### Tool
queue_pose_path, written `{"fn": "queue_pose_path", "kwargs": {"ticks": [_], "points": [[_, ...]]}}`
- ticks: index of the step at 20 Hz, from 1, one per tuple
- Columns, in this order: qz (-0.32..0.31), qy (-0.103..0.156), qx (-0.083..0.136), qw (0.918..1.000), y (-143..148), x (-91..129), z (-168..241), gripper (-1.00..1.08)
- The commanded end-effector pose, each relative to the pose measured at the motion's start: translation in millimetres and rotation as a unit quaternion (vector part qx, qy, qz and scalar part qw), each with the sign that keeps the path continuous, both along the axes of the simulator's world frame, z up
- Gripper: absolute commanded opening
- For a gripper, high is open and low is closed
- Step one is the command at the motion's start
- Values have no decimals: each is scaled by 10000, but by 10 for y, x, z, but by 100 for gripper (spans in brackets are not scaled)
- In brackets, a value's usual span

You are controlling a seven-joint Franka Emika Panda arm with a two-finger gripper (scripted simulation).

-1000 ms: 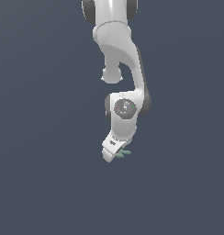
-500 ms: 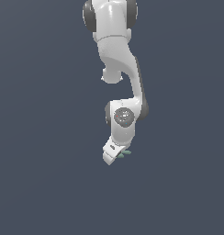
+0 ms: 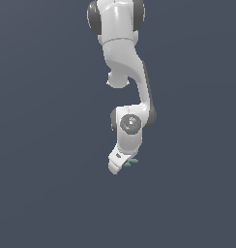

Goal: Pick up the object and move it to a goal position.

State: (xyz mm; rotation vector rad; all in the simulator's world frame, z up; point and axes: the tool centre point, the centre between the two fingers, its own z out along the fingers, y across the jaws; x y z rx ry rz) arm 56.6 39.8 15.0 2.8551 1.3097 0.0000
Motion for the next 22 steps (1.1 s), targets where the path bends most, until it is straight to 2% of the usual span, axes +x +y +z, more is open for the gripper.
{"fn": "queue_pose_path", "kwargs": {"ticks": [1,12,22], "points": [[2,1,1,10000,4,-1,-2,-100],[2,1,1,10000,34,-98,117,-100],[1,1,-5,10000,152,-460,566,-100]]}}
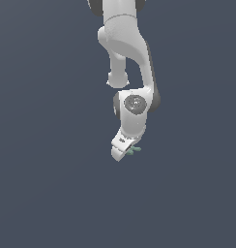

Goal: Pick up the object and move it to a goal position.

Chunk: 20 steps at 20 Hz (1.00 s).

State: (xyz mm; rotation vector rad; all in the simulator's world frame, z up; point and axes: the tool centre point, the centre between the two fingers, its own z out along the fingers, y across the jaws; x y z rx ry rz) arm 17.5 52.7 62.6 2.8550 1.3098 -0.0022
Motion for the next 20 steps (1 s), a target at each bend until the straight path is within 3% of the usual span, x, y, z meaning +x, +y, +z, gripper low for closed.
{"fn": "queue_pose_path", "kwargs": {"ticks": [1,11,20], "points": [[1,-5,-5,10000,42,-121,156,-100],[1,-5,-5,10000,191,-539,706,-100],[1,-5,-1,10000,253,-689,926,-100]]}}
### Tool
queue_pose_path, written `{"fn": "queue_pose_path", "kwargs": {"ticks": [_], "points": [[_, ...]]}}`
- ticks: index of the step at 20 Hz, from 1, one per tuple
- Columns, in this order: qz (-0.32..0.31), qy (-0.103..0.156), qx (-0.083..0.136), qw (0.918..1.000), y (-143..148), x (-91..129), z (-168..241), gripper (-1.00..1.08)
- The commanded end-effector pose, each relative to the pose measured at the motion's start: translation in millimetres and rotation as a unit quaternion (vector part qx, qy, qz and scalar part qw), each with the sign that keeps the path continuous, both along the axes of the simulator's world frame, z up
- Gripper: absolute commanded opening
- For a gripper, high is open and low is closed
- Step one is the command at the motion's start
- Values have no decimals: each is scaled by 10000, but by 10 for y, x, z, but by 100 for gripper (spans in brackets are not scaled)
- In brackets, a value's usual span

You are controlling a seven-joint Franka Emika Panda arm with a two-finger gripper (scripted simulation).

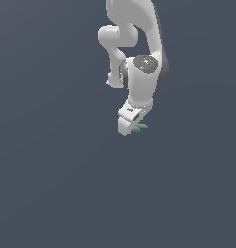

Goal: Pick up the object and move it to a goal position.

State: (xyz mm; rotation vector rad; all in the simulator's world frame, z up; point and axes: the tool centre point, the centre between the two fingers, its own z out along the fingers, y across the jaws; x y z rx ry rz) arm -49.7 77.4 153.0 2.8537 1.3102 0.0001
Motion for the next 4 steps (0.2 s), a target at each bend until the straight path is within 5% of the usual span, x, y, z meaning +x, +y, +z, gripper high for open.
{"fn": "queue_pose_path", "kwargs": {"ticks": [1,4], "points": [[-2,3,4,10000,6,-19,28,-100],[-2,3,6,10000,8,-13,30,-100]]}}
